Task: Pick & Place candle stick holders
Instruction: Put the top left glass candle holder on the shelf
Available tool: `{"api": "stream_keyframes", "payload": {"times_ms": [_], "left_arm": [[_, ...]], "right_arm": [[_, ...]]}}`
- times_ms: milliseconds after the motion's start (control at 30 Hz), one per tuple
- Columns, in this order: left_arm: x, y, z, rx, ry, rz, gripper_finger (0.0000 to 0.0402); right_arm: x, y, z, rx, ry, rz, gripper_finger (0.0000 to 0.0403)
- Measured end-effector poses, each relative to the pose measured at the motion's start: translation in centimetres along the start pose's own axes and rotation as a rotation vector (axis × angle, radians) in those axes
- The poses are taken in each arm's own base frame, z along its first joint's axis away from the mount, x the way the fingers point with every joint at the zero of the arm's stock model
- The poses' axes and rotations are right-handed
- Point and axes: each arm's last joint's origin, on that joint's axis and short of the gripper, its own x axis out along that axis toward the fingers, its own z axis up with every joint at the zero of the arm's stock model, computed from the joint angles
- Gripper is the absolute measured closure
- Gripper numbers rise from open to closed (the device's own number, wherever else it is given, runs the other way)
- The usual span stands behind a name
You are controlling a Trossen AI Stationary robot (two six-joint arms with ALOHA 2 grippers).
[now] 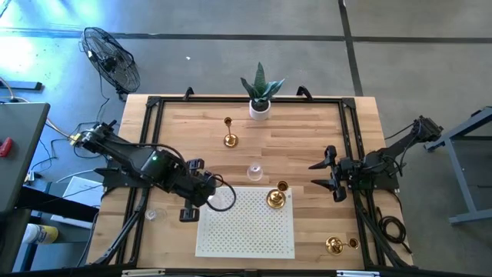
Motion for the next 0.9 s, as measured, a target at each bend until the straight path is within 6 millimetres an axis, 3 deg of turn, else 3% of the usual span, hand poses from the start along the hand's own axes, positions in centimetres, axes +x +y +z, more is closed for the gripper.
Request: {"api": "stream_keyframes", "payload": {"times_ms": [300,700,900], "left_arm": [[1.4,-0.4,0.3,0.099,0.050,0.030,0.0379],[0.0,-1.5,0.2,0.246,0.020,0.059,0.0379],[0.5,-1.8,0.2,0.321,0.031,0.086,0.0379]], "right_arm": [[0.0,0.0,0.0,0.002,0.004,0.000,0.0191],[0.0,0.0,-0.1,0.000,0.008,0.000,0.0191],[0.0,0.0,-0.1,-0.002,0.011,-0.002,0.0192]]}}
